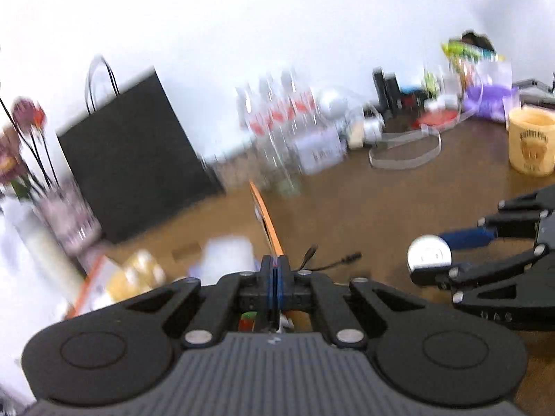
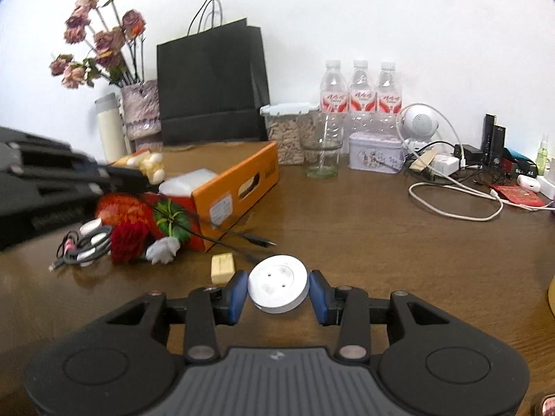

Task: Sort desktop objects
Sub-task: 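Carry the white disc and black cable into the box and open both grippers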

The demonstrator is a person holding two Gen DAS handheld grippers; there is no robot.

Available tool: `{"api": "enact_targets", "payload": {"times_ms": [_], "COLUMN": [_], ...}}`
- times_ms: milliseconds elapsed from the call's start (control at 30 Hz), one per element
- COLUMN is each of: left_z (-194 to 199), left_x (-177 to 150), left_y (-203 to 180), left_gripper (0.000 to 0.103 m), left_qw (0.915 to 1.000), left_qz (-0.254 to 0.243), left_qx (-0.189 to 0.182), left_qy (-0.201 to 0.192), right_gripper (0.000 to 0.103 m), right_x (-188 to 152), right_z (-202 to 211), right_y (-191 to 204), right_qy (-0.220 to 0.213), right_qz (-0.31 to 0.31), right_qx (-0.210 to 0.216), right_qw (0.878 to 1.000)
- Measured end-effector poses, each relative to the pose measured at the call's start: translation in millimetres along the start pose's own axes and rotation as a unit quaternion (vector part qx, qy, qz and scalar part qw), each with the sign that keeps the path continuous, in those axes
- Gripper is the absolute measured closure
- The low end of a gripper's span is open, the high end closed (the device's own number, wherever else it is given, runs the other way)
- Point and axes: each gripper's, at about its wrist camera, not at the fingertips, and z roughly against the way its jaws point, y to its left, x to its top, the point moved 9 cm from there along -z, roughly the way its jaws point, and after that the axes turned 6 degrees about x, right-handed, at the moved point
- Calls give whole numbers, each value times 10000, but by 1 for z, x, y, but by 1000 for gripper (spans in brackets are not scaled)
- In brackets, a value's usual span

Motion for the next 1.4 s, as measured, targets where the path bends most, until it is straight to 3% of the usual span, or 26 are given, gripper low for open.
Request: {"api": "enact_targets", "payload": {"times_ms": [233,467,667,1000,1400], "left_z": [18,25,7,-61,-141], "left_x": [39,47,39,6,-63], "left_y": [27,80,130,176,195], "left_gripper": [100,100,100,100,100], "left_qw": [9984,9941,9900,9878,9851], "left_qz": [178,444,788,1164,1580], "left_qx": [197,624,871,901,683], "left_qy": [-508,-767,-787,-512,30], "right_gripper": [66,66,66,66,65], "right_x": [24,80,118,131,103], "right_z": [8,8,-27,-121,-198], "right_y": [3,35,70,105,110], "right_qy": [-284,-761,-927,-547,75], "right_qz": [-98,143,152,46,125], "right_qx": [-23,141,400,575,410], "right_qw": [9995,9969,9948,9968,9991]}}
